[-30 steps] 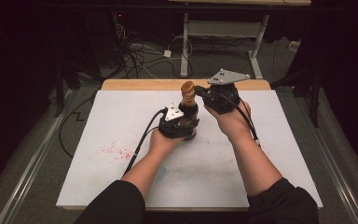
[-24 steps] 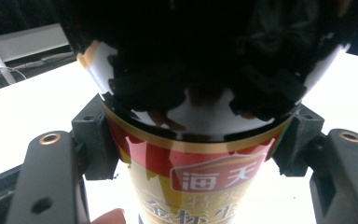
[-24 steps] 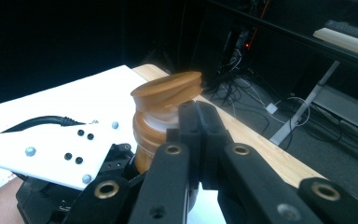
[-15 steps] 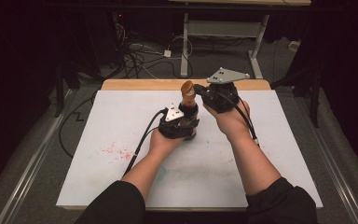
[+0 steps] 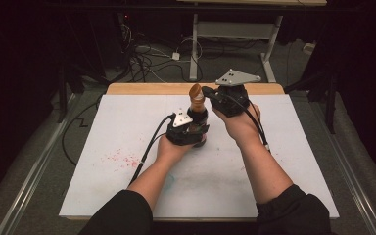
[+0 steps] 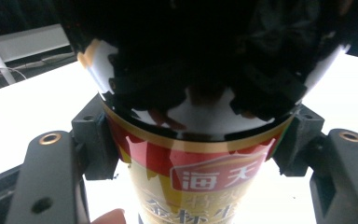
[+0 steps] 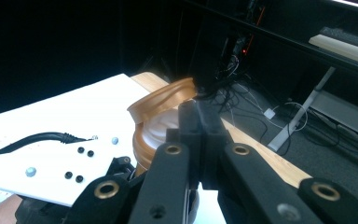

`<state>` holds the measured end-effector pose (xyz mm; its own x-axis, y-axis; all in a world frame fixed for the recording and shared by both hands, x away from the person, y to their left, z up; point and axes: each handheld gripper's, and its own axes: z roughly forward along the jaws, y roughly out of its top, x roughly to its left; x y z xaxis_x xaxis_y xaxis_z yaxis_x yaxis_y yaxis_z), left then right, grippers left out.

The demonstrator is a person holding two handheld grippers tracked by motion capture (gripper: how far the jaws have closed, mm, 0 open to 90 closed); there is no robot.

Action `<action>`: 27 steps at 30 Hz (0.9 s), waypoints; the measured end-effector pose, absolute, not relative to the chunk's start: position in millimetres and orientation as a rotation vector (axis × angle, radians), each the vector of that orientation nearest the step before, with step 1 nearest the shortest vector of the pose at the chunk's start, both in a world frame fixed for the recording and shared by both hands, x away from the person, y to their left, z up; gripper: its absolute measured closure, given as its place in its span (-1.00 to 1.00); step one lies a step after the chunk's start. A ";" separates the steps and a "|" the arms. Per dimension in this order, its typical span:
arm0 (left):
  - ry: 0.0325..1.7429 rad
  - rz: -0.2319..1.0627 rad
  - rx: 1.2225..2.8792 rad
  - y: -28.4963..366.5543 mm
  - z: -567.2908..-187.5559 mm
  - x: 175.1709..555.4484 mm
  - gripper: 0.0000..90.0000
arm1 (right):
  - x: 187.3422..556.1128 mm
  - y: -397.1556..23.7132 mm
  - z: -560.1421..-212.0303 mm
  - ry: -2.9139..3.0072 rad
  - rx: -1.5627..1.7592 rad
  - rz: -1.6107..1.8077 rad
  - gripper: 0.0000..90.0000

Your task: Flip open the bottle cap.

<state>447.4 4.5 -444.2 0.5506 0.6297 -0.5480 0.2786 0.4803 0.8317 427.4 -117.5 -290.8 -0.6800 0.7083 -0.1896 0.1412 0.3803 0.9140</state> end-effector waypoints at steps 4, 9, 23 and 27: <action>1.009 0.267 1.090 3.8 -444.4 447.2 -0.36 | 428.9 -116.8 -289.8 2.071 0.733 1.304 1.00; 1.009 0.263 1.091 4.9 -444.3 447.3 -0.36 | 429.9 -112.8 -289.2 2.068 0.728 1.306 1.00; 1.006 0.266 1.098 4.5 -444.3 446.9 -0.36 | 425.5 -88.3 -281.2 2.090 0.651 1.354 1.00; 1.009 0.263 1.092 4.2 -444.1 447.7 -0.36 | 424.7 -104.2 -277.3 2.064 0.680 1.352 1.00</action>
<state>447.7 4.2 -444.1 0.5519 0.6282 -0.5485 0.2801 0.4799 0.8314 424.7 -104.2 -277.3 -0.7057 0.6836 -0.1860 0.1026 0.3585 0.9279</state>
